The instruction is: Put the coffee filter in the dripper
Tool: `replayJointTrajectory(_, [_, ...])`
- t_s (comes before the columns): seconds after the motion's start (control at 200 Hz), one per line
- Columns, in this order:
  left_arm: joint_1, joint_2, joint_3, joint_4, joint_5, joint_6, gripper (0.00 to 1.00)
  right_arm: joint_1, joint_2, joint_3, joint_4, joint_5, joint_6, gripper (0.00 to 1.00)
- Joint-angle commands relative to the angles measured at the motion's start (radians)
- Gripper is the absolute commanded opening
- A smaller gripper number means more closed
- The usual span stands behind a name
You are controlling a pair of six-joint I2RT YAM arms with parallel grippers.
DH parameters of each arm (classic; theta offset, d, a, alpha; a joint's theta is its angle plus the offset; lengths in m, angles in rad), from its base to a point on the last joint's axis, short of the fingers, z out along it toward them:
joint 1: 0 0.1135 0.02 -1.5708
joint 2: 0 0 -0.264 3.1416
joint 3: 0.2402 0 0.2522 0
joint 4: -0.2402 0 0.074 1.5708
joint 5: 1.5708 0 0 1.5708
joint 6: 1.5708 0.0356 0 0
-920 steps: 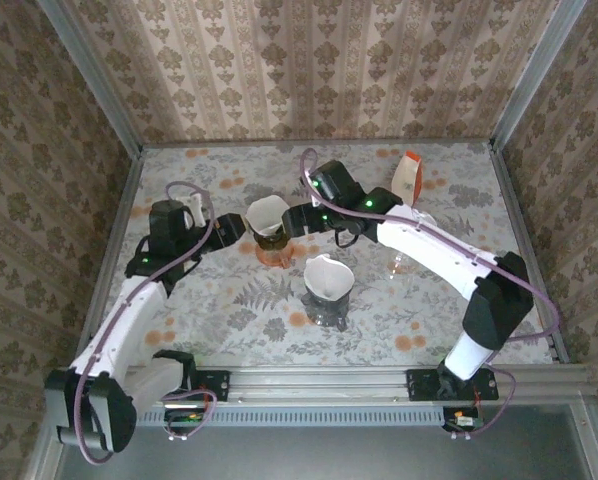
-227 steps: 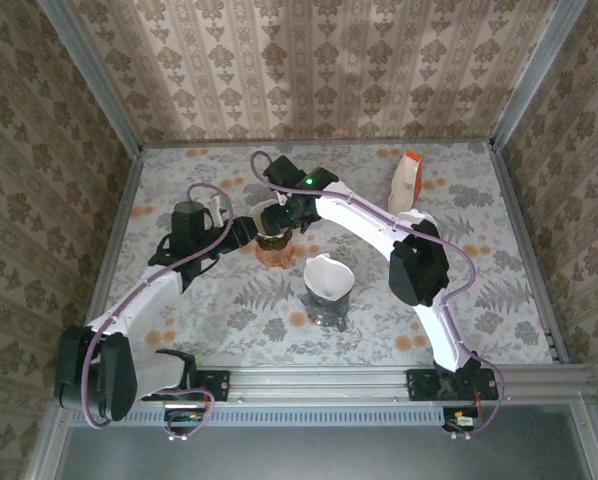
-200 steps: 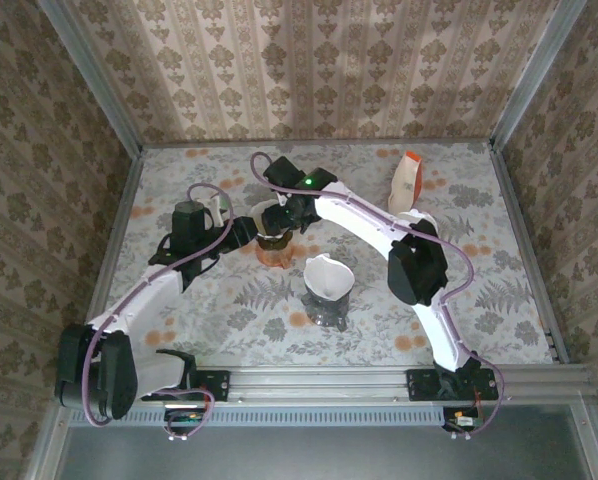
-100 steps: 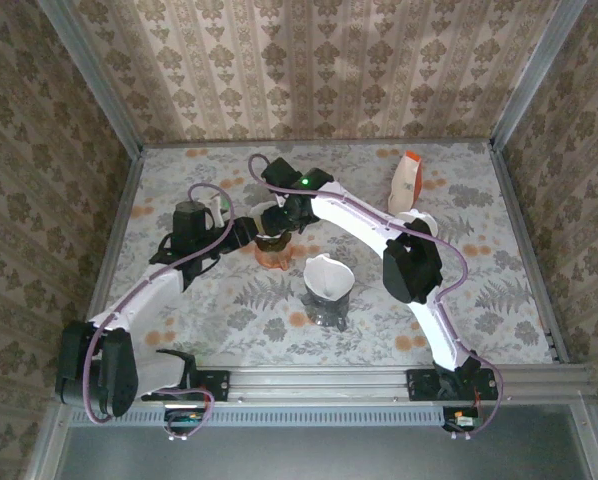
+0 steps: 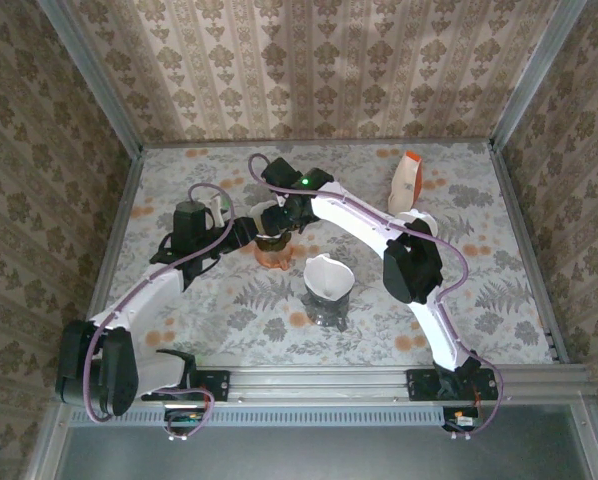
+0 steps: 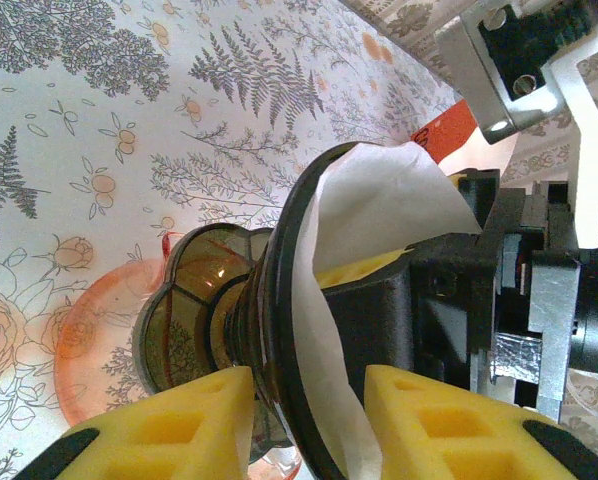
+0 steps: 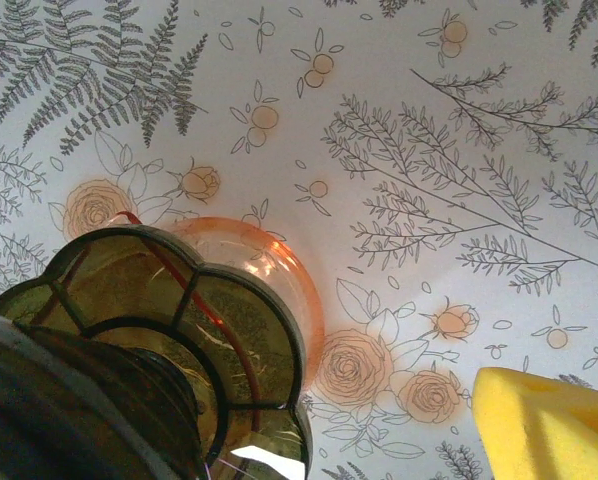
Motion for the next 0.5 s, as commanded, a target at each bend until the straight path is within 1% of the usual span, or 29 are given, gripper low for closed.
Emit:
replayJointTrajectory(0.0, [-0.007, 0.011, -0.016, 0.025, 0.013, -0.011, 0.36, 0.003, -0.065, -0.008, 0.006, 0.042, -0.012, 0.88])
replayJointTrajectory(0.355, [-0.007, 0.011, -0.019, 0.030, 0.012, -0.014, 0.35, 0.002, -0.170, -0.012, 0.015, 0.063, -0.010, 0.88])
replayJointTrajectory(0.495, [-0.007, 0.009, -0.019, 0.032, 0.012, -0.017, 0.36, 0.002, -0.257, -0.069, 0.050, 0.080, -0.001, 0.88])
